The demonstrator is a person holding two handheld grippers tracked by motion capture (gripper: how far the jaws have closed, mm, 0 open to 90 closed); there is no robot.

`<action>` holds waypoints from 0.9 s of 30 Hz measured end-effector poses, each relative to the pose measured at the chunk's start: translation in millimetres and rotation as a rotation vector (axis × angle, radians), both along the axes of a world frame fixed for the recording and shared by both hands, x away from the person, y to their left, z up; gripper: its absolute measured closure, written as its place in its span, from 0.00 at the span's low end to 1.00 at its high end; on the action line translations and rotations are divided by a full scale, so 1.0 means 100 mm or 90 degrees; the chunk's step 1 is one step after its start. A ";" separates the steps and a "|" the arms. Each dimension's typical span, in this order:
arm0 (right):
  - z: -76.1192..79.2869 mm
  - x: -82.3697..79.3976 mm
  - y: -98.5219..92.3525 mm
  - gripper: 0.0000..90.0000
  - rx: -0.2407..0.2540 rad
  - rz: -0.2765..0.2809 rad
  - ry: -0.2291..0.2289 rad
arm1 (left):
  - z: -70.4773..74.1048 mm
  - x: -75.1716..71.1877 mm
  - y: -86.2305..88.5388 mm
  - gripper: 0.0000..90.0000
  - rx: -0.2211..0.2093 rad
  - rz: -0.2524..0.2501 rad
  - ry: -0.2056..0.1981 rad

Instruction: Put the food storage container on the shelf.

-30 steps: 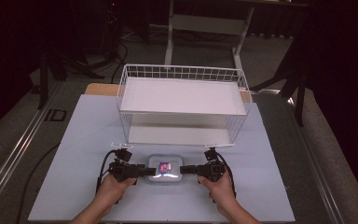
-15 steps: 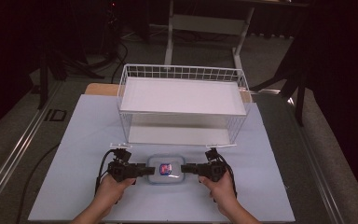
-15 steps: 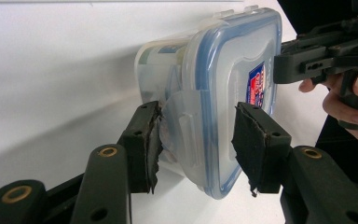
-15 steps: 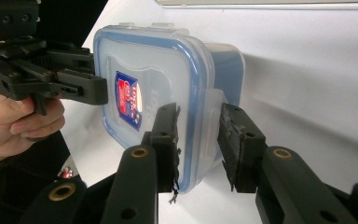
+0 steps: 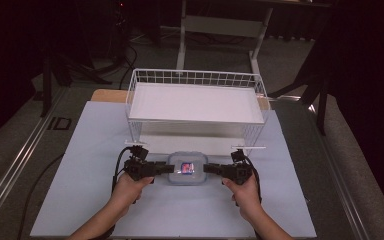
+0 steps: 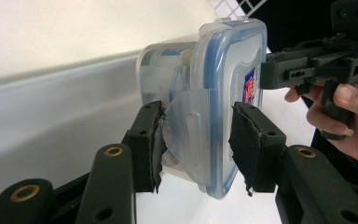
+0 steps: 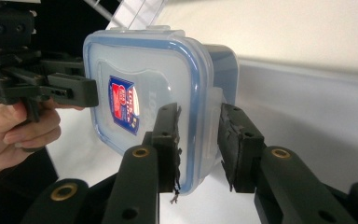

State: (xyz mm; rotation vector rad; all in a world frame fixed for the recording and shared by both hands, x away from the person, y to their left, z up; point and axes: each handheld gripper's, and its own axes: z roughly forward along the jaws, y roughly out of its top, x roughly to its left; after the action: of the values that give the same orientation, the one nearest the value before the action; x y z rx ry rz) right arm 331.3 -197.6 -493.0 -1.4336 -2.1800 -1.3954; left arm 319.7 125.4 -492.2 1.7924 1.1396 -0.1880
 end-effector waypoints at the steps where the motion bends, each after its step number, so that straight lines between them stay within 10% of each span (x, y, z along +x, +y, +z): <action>1: 0.01 0.02 -0.01 0.77 -0.003 -0.005 -0.003 | 0.01 0.03 -0.02 0.62 0.001 0.002 0.000; 9: -0.02 0.22 -0.14 0.79 0.015 -0.043 -0.005 | -0.01 0.28 -0.13 0.62 -0.012 0.008 -0.038; 27: -0.07 0.51 -0.09 0.80 -0.027 -0.101 -0.046 | -0.27 0.67 -0.21 0.59 -0.056 0.053 -0.024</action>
State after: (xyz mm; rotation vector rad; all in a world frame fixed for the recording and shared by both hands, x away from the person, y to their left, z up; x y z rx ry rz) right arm 382.1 -206.3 -500.2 -1.6281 -2.1925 -1.4830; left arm 387.1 104.9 -518.9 1.6609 1.1596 -0.1525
